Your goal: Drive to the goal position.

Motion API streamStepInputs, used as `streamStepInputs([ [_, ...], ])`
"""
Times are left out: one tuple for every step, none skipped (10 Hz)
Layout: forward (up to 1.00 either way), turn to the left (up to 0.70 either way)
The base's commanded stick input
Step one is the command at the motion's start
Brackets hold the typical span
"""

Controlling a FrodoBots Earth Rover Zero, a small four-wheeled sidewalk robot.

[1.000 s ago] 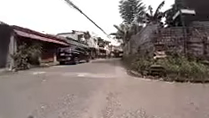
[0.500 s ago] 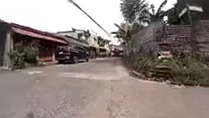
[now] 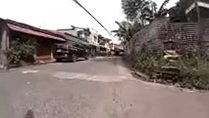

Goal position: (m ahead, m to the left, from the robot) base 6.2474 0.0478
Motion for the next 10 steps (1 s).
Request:
streamStepInputs([
  [0.7, 0.0],
  [0.7, 0.0],
  [0.7, 0.0],
  [0.7, 0.0],
  [0.7, 0.0],
  [0.7, 0.0],
  [0.7, 0.0],
  [0.7, 0.0],
  [0.7, -0.22],
  [0.7, -0.19],
])
